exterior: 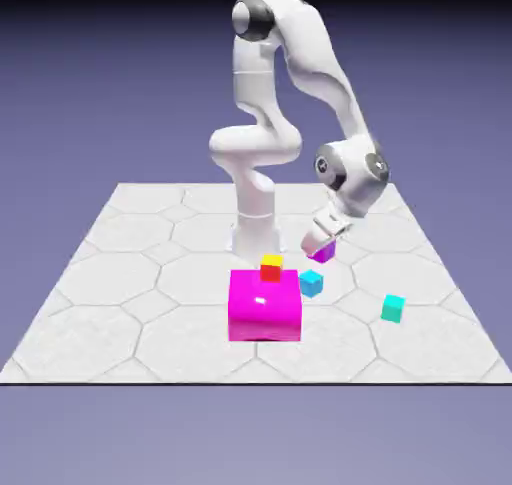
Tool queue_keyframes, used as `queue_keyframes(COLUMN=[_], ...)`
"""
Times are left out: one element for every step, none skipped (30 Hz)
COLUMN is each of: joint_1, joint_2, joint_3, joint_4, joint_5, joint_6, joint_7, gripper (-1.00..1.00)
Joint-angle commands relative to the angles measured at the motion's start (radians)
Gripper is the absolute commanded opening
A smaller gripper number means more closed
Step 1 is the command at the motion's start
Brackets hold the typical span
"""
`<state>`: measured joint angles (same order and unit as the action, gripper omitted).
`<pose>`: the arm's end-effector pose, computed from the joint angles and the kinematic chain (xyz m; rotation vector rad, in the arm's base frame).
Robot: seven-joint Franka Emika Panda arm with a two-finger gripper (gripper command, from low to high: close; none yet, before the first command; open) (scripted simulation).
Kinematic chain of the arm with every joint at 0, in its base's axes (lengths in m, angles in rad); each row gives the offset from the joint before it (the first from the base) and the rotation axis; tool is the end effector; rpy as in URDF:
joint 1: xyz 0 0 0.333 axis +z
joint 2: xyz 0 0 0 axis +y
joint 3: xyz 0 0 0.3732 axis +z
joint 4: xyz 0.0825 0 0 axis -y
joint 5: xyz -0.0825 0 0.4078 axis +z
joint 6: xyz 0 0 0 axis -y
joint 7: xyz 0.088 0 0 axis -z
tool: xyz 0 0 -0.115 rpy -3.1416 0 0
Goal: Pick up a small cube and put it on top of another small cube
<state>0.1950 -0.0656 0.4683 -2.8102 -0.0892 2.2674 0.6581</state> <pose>0.2532 0.1897 0.2220 2.7400 0.0976 -0.4654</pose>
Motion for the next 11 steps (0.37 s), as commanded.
queue_keyframes(joint_1=[0.001,0.0,0.0,0.0,0.0,0.001,0.001,0.001,0.001,0.001,0.001], joint_2=[0.035,0.071,0.082,0.082,0.082,0.047,0.012,-0.023,-0.059,-0.094,-0.106], joint_3=[-0.008,-0.017,-0.02,-0.02,-0.02,-0.011,-0.003,0.006,0.015,0.023,0.026], joint_4=[-0.013,-0.026,-0.031,-0.031,-0.031,-0.018,-0.004,0.009,0.022,0.035,0.039], joint_5=[-0.03,-0.057,-0.066,-0.066,-0.066,-0.039,-0.013,0.014,0.041,0.067,0.076], joint_6=[0.044,0.087,0.102,0.102,0.102,0.058,0.015,-0.029,-0.072,-0.116,-0.13], joint_7=[0.023,0.043,0.05,0.05,0.05,0.03,0.009,-0.011,-0.032,-0.052,-0.059], gripper=[-1.0,-1.0,-1.0,1.0,1.0,1.0,1.0,1.0,1.0,1.0,1.0])
